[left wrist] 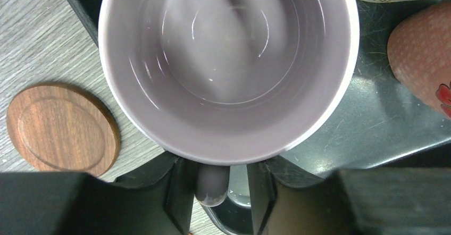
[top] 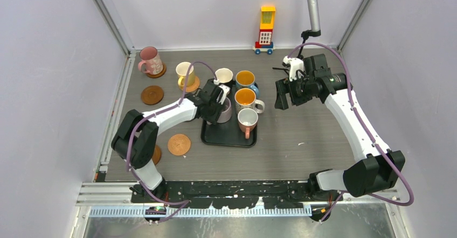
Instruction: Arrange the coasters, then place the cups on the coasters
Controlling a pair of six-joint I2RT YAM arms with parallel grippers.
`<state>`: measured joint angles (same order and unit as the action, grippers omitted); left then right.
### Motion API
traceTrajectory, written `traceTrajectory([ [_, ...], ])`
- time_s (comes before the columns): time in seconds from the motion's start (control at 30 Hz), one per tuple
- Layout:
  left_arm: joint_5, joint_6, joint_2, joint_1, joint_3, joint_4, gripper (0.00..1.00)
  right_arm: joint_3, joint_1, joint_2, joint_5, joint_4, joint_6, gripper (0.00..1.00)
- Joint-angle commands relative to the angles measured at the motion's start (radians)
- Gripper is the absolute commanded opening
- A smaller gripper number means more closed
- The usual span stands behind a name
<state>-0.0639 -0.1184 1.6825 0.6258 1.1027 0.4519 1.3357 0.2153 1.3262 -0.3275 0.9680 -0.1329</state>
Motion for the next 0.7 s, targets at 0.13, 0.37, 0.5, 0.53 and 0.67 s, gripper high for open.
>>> traceTrajectory([
  [0.13,-0.047,0.035,0.002,-0.009,0.038,-0.030,0.02,0.007,-0.005,-0.024,-0.009,-0.014,0.000,0.82],
  [0.37,-0.042,0.105,-0.088,-0.010,0.000,-0.089,0.00,0.008,-0.005,-0.022,-0.016,-0.013,-0.002,0.82],
  [0.5,-0.034,0.191,-0.174,-0.015,-0.046,-0.149,0.00,0.008,-0.004,-0.020,-0.020,-0.013,-0.003,0.81],
  [0.53,-0.029,0.205,-0.189,-0.019,-0.052,-0.152,0.00,0.007,-0.004,-0.019,-0.022,-0.014,-0.003,0.81],
  [0.67,0.105,0.248,-0.244,-0.077,-0.072,-0.126,0.00,0.008,-0.005,-0.013,-0.028,-0.018,-0.004,0.81],
])
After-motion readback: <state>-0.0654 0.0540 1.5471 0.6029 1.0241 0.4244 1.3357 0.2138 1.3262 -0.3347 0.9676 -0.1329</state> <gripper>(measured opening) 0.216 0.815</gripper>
